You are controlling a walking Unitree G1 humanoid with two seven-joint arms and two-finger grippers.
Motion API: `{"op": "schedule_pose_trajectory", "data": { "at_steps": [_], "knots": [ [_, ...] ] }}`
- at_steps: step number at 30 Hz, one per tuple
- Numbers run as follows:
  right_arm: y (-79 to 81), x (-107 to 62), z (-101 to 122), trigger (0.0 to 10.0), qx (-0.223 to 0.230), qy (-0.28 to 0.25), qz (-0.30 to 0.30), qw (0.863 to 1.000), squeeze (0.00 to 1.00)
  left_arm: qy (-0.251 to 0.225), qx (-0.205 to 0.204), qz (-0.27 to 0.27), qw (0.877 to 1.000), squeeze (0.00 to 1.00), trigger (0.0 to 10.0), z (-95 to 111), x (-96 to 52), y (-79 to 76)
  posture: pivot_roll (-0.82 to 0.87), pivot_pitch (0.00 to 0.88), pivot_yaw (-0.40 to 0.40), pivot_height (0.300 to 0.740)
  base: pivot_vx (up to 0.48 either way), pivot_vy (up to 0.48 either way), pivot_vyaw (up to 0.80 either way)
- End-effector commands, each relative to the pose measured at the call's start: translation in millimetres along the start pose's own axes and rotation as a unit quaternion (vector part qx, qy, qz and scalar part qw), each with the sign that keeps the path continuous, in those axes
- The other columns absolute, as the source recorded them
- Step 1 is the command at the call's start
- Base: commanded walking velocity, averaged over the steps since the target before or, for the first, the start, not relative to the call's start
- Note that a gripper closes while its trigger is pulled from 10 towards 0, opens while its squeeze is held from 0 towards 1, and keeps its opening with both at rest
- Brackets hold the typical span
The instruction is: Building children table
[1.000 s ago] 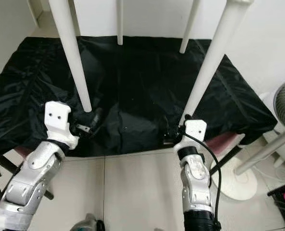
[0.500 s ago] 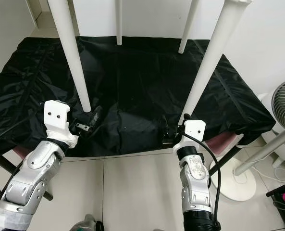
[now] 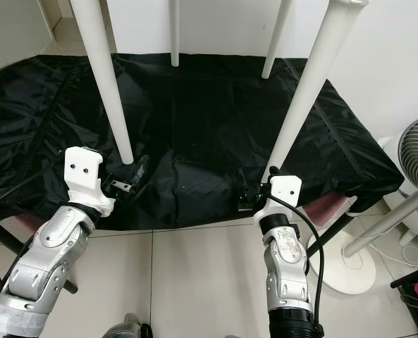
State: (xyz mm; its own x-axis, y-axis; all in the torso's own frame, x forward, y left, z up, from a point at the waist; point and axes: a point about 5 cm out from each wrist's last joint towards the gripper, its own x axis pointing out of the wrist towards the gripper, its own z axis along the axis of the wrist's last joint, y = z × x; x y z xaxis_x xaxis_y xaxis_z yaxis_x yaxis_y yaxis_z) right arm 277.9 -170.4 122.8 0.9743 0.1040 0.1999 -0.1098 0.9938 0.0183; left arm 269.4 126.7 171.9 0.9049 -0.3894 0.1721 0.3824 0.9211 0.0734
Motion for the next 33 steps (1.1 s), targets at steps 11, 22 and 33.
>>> {"op": "schedule_pose_trajectory", "data": {
  "at_steps": [11, 22, 33],
  "knots": [
    [-2.9, 1.6, 2, 10.0, 0.000, -0.005, -0.008, 1.000, 0.00, 0.004, 0.003, -0.008, 1.000, 0.00, 10.0, 2, 3.5, 0.9, 0.02, 0.077, -0.037, 0.740, 0.000, 0.000, 0.00],
    [-2.9, 1.6, 2, 10.0, 0.000, -0.005, -0.008, 1.000, 0.00, 0.004, 0.003, -0.008, 1.000, 0.00, 10.0, 2, 3.5, 0.9, 0.02, 0.077, -0.037, 0.740, 0.000, 0.000, 0.00],
    [42.8, -36.3, -57, 10.0, -0.031, 0.090, 0.236, 0.967, 0.00, 0.056, 0.037, -0.170, 0.983, 0.00, 10.0, -59, -36.0, -32.0, 0.02, 0.000, 0.000, 0.740, 0.000, 0.000, 0.00]
  ]
}}
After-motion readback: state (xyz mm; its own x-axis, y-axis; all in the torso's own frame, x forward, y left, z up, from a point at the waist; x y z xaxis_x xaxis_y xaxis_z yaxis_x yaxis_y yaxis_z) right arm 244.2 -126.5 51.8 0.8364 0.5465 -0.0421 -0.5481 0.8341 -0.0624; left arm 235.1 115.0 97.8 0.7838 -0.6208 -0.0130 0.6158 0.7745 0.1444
